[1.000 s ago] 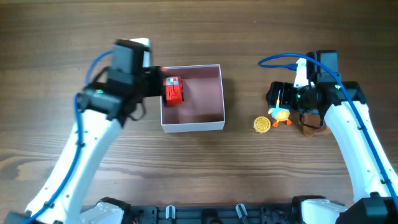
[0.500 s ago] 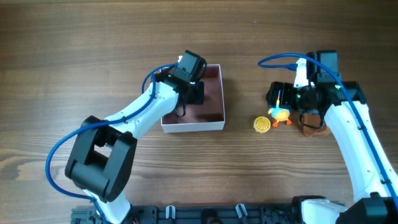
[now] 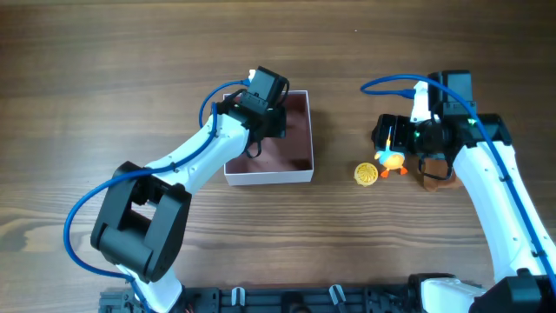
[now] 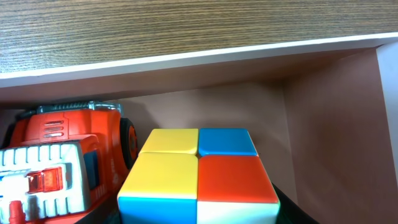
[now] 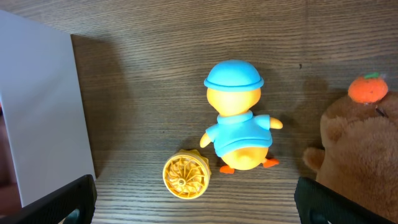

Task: Pack container
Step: 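Carry the cube into the box beside the truck and release it, then retract the left gripper and lower the right gripper onto the duck toy, then lift the duck toy with the right gripper and carry it to the box, then lower the duck into the box and open the right gripper, then move the right gripper to the brown plush bear and grasp it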

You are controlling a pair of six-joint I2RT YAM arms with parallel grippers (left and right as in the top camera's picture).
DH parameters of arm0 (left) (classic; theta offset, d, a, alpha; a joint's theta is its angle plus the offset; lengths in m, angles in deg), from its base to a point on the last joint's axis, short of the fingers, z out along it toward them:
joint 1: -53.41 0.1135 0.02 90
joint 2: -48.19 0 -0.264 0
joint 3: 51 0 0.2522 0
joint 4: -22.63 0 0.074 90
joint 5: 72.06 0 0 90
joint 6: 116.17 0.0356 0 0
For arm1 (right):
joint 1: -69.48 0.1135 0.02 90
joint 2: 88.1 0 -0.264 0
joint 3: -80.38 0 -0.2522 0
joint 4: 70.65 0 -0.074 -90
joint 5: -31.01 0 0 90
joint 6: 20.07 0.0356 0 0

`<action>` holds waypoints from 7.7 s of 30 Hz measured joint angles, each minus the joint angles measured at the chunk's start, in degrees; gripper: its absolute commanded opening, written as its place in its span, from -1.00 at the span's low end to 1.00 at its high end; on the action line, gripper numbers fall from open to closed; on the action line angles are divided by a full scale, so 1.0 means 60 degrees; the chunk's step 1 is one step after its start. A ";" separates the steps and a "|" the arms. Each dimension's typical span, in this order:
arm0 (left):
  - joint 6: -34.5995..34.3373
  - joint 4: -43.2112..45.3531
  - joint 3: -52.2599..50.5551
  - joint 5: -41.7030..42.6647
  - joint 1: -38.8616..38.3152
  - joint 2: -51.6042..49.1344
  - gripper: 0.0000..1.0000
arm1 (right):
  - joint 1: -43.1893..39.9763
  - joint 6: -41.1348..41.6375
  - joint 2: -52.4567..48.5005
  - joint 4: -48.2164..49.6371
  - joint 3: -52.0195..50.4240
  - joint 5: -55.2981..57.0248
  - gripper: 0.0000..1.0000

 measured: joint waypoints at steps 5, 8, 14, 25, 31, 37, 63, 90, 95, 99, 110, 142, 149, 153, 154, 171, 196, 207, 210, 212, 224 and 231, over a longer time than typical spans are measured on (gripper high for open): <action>0.0058 0.0033 0.0000 -0.0033 0.0000 0.0000 0.39 | 0.0000 0.0000 0.0000 0.0000 0.0000 0.0000 0.99; 0.0080 0.0033 0.0000 -0.0066 0.0000 0.0000 0.36 | 0.0000 0.0000 0.0000 -0.0004 0.0000 0.0000 1.00; 0.0073 0.0120 0.0000 -0.0069 0.0000 0.0000 0.25 | 0.0000 0.0000 0.0000 -0.0033 0.0000 0.0000 0.99; 0.0397 -0.1180 0.0004 -0.0069 -0.0022 0.2503 0.68 | 0.0000 0.0004 0.0000 -0.0313 0.0244 0.0095 0.99; -0.0015 -0.3523 0.0011 -0.0146 0.2812 0.4750 0.93 | 0.0000 -0.0073 0.1319 -0.1785 0.2546 0.1078 1.00; -0.0488 -0.4707 0.0004 0.0051 0.5271 0.5340 0.96 | 0.0000 -0.0171 0.1053 -0.2058 0.2918 0.1253 0.99; -0.0539 -0.4728 -0.0273 0.0302 0.5504 0.4765 0.96 | 0.0000 -0.0503 -0.4102 0.0827 0.0466 0.0521 1.00; -0.0539 -0.4728 -0.0273 0.0306 0.5504 0.4765 0.96 | 0.0000 -0.0353 -0.4102 0.0831 0.0386 0.0448 -0.91; -0.0539 -0.4728 -0.0273 0.0302 0.5504 0.4765 0.96 | 0.0062 -0.0310 -0.3963 0.0138 0.0739 0.0452 -0.92; -0.0539 -0.4725 -0.0273 0.0306 0.5504 0.4765 0.96 | 0.0630 -0.0426 -0.2419 -0.0408 0.1880 0.0459 -0.91; -0.0539 -0.4725 -0.0273 0.0306 0.5504 0.4765 0.96 | 0.3989 0.1632 -0.0940 0.1169 0.3406 0.0455 -0.91; -0.0539 -0.4728 -0.0273 0.0306 0.5504 0.4765 0.96 | 0.4433 0.3322 -0.4976 0.1628 0.3308 0.0153 0.33; -0.0539 -0.4725 -0.0273 0.0306 0.5504 0.4765 0.96 | 0.4459 0.3337 -0.4976 0.1650 0.3311 0.0095 0.31; -0.0539 -0.4728 -0.0273 0.0306 0.5504 0.4765 0.96 | 0.4459 0.3337 -0.4976 0.1650 0.3311 0.0095 0.07; -0.0539 -0.4728 -0.0273 0.0306 0.5504 0.4765 0.96 | 0.4459 0.3311 -0.4976 0.1650 0.3311 0.0087 -0.32; -0.0539 -0.4728 -0.0273 0.0302 0.5504 0.4765 0.96 | 0.4495 0.2885 -0.5850 0.0488 0.3322 0.0062 -0.91; -0.0539 -0.4696 -0.0280 0.0302 0.5504 0.4765 0.95 | 0.4495 0.2069 -0.5847 0.1920 0.3333 0.1785 -0.91; -0.0539 -0.4696 -0.0284 0.0299 0.5504 0.4765 0.96 | 0.4495 0.1322 -0.5829 0.2568 0.3333 0.2565 -0.91; -0.0539 -0.4696 -0.0284 0.0299 0.5504 0.4765 0.96 | 0.4492 0.1311 -0.5829 0.2364 0.3333 0.2565 -0.89; -0.0539 -0.4696 -0.0284 0.0299 0.5504 0.4765 0.96 | 0.4492 0.1304 -0.5829 0.2306 0.3333 0.2565 -0.82; -0.0503 -0.4747 -0.0295 0.0299 0.5504 0.4765 0.96 | 0.3501 0.1767 -0.0674 -0.0758 0.3319 0.1417 0.90; -0.0499 -0.4779 -0.0306 0.0295 0.5504 0.4765 0.96 | -0.1308 0.1829 0.1086 -0.3676 0.3333 0.1672 0.99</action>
